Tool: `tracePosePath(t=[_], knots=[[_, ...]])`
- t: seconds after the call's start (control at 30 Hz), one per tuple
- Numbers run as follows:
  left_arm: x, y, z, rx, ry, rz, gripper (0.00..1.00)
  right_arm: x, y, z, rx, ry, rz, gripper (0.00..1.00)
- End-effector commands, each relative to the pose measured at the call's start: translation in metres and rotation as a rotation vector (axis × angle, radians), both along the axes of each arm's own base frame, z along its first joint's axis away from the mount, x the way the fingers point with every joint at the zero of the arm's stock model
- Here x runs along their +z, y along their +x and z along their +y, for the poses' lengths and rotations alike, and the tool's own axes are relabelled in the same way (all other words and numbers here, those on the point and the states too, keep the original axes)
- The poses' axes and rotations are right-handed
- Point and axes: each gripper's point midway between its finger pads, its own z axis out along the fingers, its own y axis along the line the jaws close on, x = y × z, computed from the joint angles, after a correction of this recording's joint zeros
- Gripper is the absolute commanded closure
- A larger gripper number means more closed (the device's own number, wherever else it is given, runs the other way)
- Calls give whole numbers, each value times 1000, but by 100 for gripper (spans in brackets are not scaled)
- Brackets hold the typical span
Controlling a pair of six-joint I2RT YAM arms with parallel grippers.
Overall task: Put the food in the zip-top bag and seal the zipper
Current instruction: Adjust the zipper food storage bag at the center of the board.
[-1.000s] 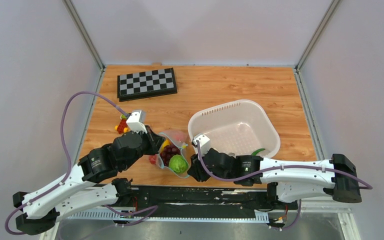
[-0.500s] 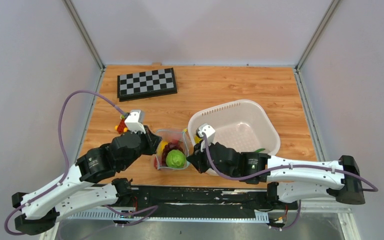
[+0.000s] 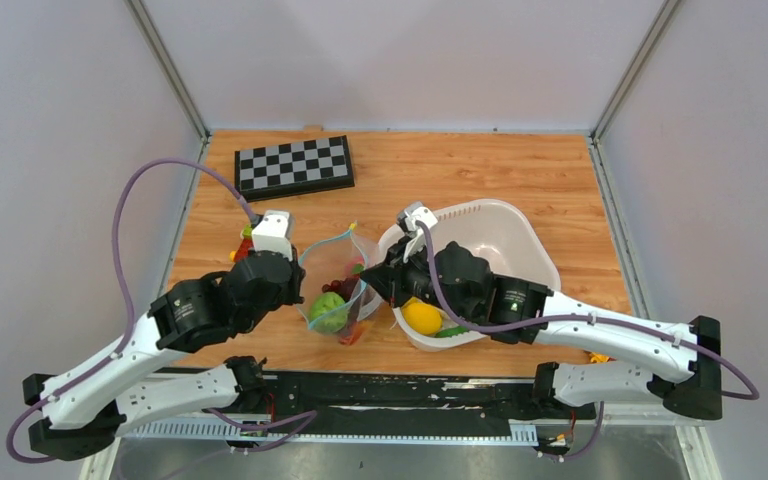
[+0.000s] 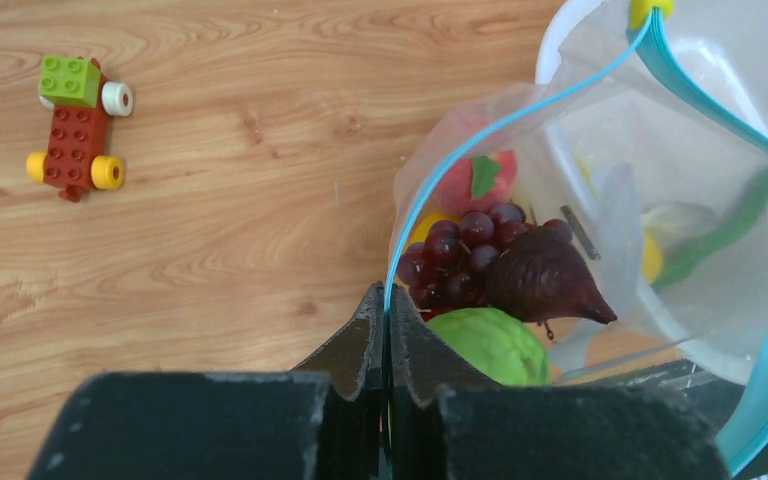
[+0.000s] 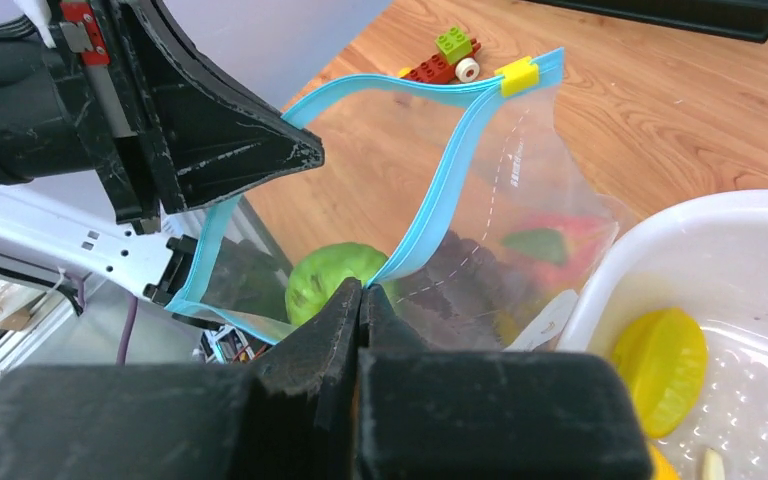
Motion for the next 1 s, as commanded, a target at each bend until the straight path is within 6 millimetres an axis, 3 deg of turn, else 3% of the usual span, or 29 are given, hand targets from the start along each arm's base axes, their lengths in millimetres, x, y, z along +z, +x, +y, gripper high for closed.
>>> tracePosePath(t=[0.0,0.1,0.23,0.3,0.37,0.47,0.57,0.67,0.8,0.87,0.97], knots=[[4,-1,-3,-33,18,0,95,29,2,13,69,81,3,100],[14,0,2,-15,4,-22,96,25,-4,20,121,98,23,100],[32,-4,6,-17,-55,-48,99,16,-3,14,91,122,42,100],[30,-6,4,-41,-40,-32,99,26,-12,14,131,183,54,100],[15,-7,-2,-60,21,15,99,35,-22,20,201,241,63,100],[-9,-6,-16,-86,63,81,100,-7,3,19,73,89,128,100],[-23,-4,-28,-87,40,100,100,-46,11,15,30,-46,174,99],[-24,-1,-30,-68,12,86,100,-52,18,5,7,-92,179,91],[-18,4,-20,-4,-10,49,100,-16,12,-12,54,-56,106,60],[-14,6,-16,26,-25,34,100,-1,12,-31,20,-54,67,45],[-6,10,-14,56,-53,10,100,4,17,-67,-69,-84,27,39]])
